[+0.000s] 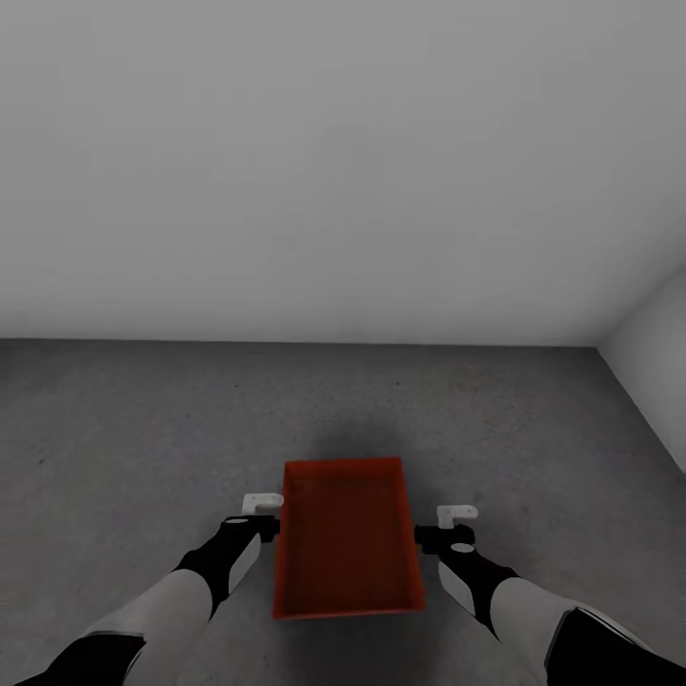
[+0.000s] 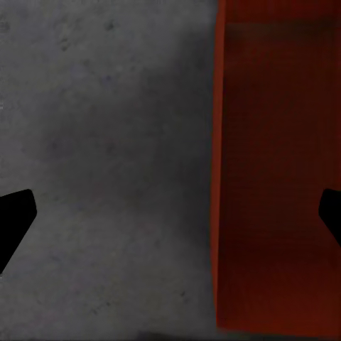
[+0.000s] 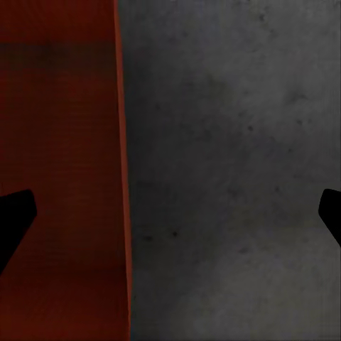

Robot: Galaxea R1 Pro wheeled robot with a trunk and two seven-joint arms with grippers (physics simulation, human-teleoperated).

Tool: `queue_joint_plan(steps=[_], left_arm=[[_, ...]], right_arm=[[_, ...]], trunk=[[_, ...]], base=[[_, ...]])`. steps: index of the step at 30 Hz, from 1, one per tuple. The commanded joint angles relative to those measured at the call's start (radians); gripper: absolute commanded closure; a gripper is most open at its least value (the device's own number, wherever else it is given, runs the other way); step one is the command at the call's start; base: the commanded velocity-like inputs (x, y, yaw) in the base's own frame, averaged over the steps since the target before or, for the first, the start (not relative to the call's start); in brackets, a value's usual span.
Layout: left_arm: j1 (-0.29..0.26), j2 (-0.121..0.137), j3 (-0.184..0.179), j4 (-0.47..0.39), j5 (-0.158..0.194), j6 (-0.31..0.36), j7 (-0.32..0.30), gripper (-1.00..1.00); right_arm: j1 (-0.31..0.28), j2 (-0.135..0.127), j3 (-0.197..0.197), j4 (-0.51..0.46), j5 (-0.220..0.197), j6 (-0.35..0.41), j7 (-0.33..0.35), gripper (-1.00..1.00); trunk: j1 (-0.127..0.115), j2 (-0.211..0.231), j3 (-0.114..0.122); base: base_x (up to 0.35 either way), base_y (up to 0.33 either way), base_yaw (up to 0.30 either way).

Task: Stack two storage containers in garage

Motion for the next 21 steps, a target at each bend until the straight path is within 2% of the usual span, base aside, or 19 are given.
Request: queue_joint_plan(steps=[1, 21], left_arm=[[0.0, 0.0, 0.0, -0.002, 0.0, 0.006, 0.003, -1.0], [0.0, 0.0, 0.0, -0.002, 0.0, 0.006, 0.003, -1.0]], right_arm=[[0.0, 0.0, 0.008, 0.0, -0.01, -0.003, -0.003, -1.0], [0.0, 0.0, 0.009, 0.0, -0.01, -0.003, -0.003, -1.0]], trunk=[[-0.004, 0.007, 0.003], [-0.081, 0.147, 0.065]], base=[[0.0, 0.0, 0.0], [0.0, 0.0, 0.0]])
